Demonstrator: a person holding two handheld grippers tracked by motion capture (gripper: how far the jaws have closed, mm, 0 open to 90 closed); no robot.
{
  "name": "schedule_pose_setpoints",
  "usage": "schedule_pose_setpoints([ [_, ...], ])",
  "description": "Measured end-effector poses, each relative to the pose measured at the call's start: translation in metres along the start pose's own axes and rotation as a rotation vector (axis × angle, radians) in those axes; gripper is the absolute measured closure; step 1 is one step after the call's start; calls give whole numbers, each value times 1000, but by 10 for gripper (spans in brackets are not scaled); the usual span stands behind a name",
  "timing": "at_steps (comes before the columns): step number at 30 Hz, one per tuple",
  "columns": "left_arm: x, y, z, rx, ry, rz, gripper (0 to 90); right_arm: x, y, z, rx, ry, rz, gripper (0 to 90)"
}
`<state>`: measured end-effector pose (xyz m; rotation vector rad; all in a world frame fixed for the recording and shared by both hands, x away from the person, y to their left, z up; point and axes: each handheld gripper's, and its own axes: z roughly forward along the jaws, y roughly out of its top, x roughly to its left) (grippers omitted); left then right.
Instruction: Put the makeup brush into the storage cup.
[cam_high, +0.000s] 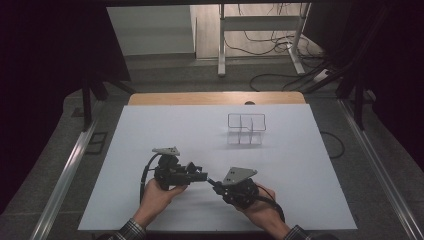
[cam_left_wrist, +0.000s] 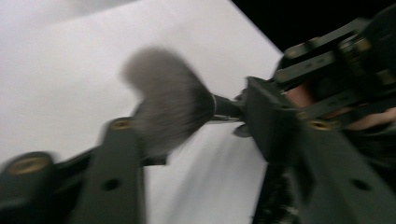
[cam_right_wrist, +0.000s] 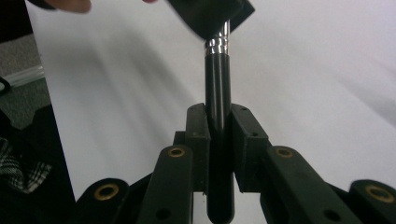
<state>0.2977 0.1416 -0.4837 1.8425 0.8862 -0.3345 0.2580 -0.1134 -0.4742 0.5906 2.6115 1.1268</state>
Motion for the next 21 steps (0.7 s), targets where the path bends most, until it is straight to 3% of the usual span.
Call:
schedule_pose_setpoints([
  [1, 5, -1, -3, -37, -119, -39, 711, 0, -1, 3, 25, 4, -1, 773],
  [2, 5, -1, -3, -37, -119, -39, 760, 0, -1, 3, 25, 4, -1, 773],
  [3, 3, 0, -5, -47, -110, -38, 760, -1, -2, 5, 35, 6, 3, 761],
  [4, 0, 1, -6, -30, -71, -5, 765, -2, -3, 6, 45, 10, 18, 698],
  [5, -3, 2, -8, -34, -49, 17, 766, -3, -2, 7, 58, 32, 32, 563],
  [6, -3, 2, -8, -34, -49, 17, 766, -3, -2, 7, 58, 32, 32, 563],
  [7, -5, 3, -9, -37, -29, 35, 766, -4, -1, 8, 60, 37, 29, 384],
  [8, -5, 3, -9, -37, -29, 35, 766, -4, -1, 8, 60, 37, 29, 384],
  [9, -8, 3, -10, -32, 3, 62, 766, -7, -1, 10, 70, 60, 37, 211],
  [11, -10, 3, -9, -26, 23, 73, 766, -9, -2, 13, 88, 61, 54, 59],
  [12, -10, 3, -9, -26, 23, 73, 766, -9, -2, 13, 88, 61, 54, 59],
  [13, -12, 4, -7, -14, 42, 90, 766, -9, -3, 16, 111, 54, 61, 4],
  [21, -20, 4, -2, 15, 85, 130, 766, -11, 0, 14, 87, 43, 56, 0],
])
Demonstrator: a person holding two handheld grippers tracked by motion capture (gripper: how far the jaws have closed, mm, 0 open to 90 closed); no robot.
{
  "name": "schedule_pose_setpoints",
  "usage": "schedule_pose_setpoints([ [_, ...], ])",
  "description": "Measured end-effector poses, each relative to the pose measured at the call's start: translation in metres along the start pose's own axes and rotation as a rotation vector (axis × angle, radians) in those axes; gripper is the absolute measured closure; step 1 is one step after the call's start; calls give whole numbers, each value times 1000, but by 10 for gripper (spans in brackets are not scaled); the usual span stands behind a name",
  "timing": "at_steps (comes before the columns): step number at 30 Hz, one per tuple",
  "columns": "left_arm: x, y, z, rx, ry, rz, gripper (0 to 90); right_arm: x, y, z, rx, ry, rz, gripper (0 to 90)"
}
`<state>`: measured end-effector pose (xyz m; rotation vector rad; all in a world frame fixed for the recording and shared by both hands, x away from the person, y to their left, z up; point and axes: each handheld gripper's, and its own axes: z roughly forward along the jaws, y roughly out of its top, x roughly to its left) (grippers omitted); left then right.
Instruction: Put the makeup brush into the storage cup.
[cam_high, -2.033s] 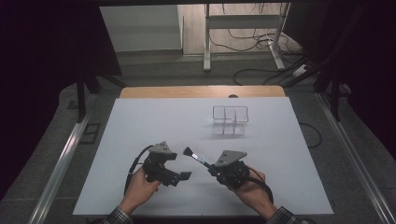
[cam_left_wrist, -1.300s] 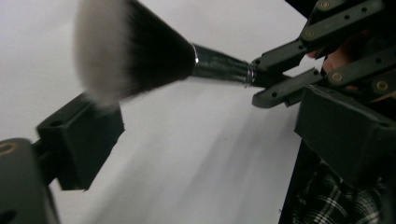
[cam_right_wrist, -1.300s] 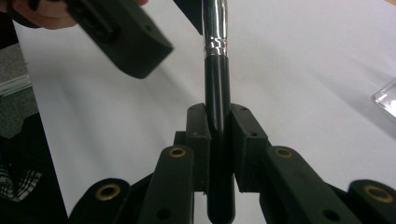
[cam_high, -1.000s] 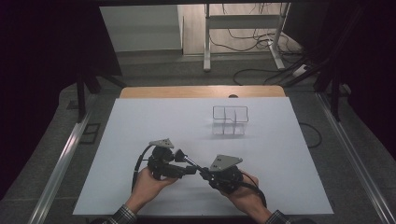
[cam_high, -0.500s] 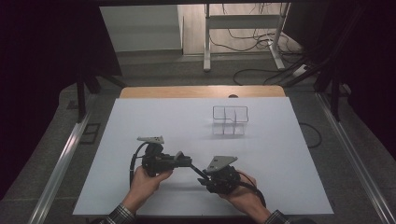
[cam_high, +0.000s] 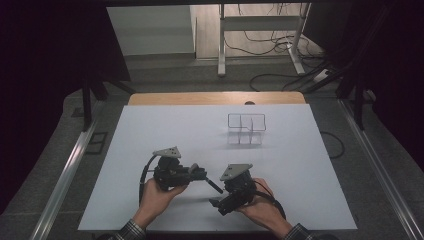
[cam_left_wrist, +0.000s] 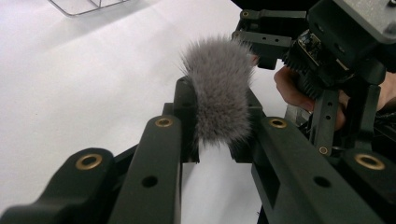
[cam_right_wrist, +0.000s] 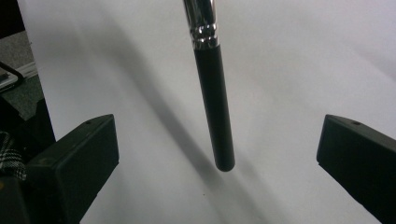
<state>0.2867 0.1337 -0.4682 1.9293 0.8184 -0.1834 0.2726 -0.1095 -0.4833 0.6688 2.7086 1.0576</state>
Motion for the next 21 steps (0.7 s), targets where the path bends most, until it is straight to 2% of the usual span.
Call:
schedule_pose_setpoints([
  [4, -2, 1, 1, 2, 7, 10, 766, -1, 4, 0, -1, 0, 19, 0],
  [6, -3, 1, 2, 7, 9, 15, 765, 1, 6, 0, 3, -11, 14, 38],
  [8, -5, 1, 4, 10, 11, 18, 766, 4, 8, -1, 0, -34, -7, 120],
  [9, -5, 1, 4, 10, 11, 18, 765, 4, 8, -1, 0, -34, -7, 120],
  [10, -5, 1, 5, 14, 12, 22, 765, 6, 11, -2, -4, -36, -23, 239],
  [11, -6, 2, 5, 16, 15, 24, 765, 6, 11, -2, -4, -36, -23, 239],
  [12, -7, 2, 7, 20, 18, 28, 765, 7, 13, -3, -17, -41, -29, 335],
  [13, -7, 2, 7, 20, 18, 28, 765, 7, 13, -3, -17, -41, -29, 335],
  [14, -7, 2, 8, 24, 21, 31, 765, 6, 15, -3, -21, -28, -33, 413],
  [16, -8, 2, 9, 26, 20, 31, 765, 6, 16, -3, -15, -22, -35, 473],
  [17, -8, 2, 9, 28, 19, 30, 765, 6, 16, -3, -15, -22, -35, 473],
  [18, -8, 2, 10, 33, 21, 32, 765, 7, 17, 0, -8, -20, -39, 529],
  [19, -8, 2, 10, 33, 21, 32, 765, 7, 17, 0, -8, -20, -39, 529],
  [20, -8, 2, 11, 40, 19, 32, 765, 7, 18, 1, -5, -20, -45, 584],
  [21, -8, 2, 11, 40, 19, 32, 765, 7, 18, 1, -5, -20, -45, 584],
])
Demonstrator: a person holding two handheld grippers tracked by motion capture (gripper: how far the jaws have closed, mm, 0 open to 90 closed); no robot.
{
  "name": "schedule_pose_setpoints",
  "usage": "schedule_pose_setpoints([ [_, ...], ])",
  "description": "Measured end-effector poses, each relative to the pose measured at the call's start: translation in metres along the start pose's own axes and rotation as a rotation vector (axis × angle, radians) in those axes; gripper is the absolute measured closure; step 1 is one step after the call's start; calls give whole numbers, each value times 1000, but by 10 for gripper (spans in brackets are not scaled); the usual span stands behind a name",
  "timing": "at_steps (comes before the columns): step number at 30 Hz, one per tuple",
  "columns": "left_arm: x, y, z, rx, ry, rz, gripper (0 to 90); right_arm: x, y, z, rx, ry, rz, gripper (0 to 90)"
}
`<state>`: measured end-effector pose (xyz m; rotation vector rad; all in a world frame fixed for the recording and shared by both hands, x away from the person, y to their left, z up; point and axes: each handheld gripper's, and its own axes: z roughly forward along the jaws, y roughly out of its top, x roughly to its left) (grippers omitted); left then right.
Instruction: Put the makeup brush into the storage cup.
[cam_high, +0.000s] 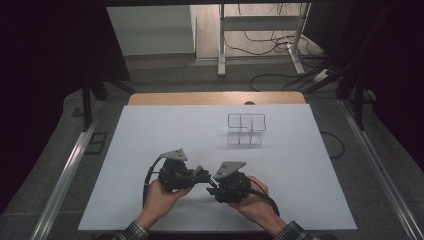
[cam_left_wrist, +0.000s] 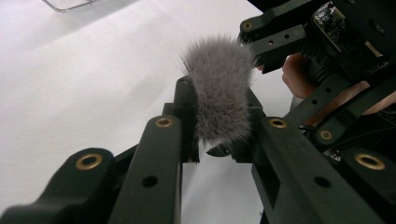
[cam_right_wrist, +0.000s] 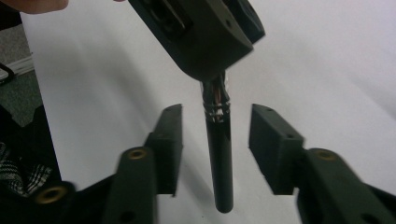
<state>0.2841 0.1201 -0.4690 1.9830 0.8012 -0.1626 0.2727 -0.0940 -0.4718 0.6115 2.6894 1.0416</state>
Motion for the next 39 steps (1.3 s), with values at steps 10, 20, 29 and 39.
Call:
schedule_pose_setpoints([
  [10, -2, 1, 5, 26, 6, 29, 651, 3, 1, 0, 27, -1, -26, 790],
  [20, -7, 0, 9, 53, 73, 103, 371, -4, -4, -3, 17, -2, 0, 789],
  [29, -7, -4, 9, 66, 122, 126, 199, -9, -6, -7, 0, 2, 14, 790],
  [39, -7, -10, 7, 90, 162, 145, 106, -11, -8, -11, -24, 0, 13, 790],
])
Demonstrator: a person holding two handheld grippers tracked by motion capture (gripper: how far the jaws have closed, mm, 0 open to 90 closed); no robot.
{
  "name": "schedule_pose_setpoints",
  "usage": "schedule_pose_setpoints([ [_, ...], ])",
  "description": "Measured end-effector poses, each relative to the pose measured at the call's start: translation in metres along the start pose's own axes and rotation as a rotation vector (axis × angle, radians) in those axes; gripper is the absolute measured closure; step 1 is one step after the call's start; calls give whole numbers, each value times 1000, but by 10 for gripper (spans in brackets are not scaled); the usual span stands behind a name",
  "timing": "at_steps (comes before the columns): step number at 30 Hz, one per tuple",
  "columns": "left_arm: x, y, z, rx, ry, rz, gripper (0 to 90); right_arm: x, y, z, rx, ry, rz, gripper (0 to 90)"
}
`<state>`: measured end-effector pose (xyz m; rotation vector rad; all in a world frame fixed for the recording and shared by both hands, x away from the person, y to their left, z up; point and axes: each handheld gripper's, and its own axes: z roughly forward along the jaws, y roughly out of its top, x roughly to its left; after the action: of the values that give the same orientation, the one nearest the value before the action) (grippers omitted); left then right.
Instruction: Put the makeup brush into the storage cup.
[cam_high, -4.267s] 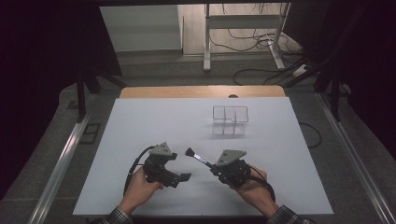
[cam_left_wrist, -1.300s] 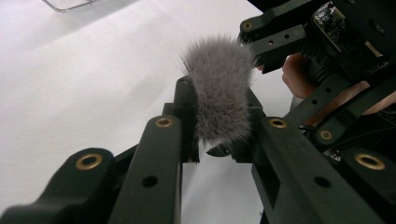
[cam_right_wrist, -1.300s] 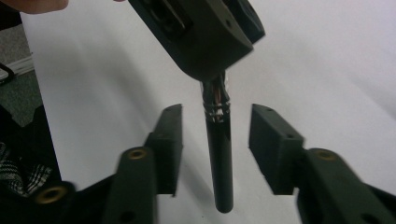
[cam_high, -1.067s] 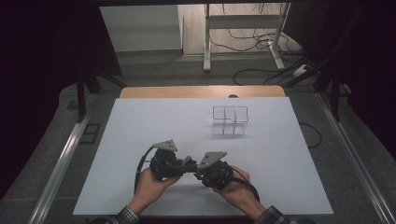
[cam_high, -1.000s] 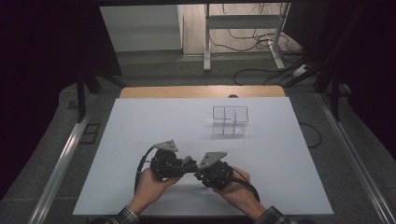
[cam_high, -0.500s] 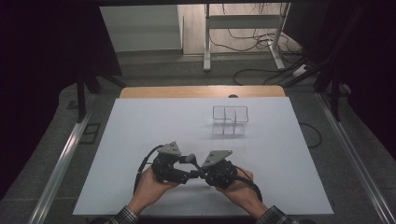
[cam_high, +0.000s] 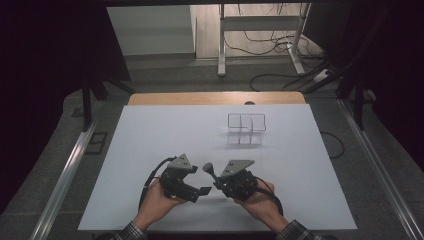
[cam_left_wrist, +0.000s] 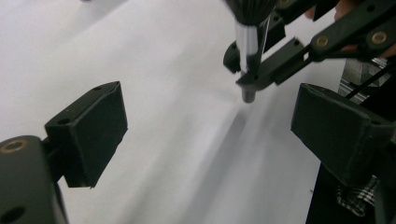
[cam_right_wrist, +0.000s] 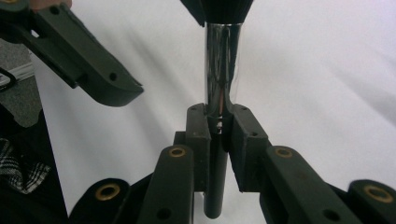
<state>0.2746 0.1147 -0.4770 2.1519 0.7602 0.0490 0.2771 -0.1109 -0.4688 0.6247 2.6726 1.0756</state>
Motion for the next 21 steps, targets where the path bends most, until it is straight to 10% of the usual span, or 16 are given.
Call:
schedule_pose_setpoints([
  [21, 6, -11, -6, 20, 19, -5, 69, -8, -4, -9, -32, -4, 1, 790],
])
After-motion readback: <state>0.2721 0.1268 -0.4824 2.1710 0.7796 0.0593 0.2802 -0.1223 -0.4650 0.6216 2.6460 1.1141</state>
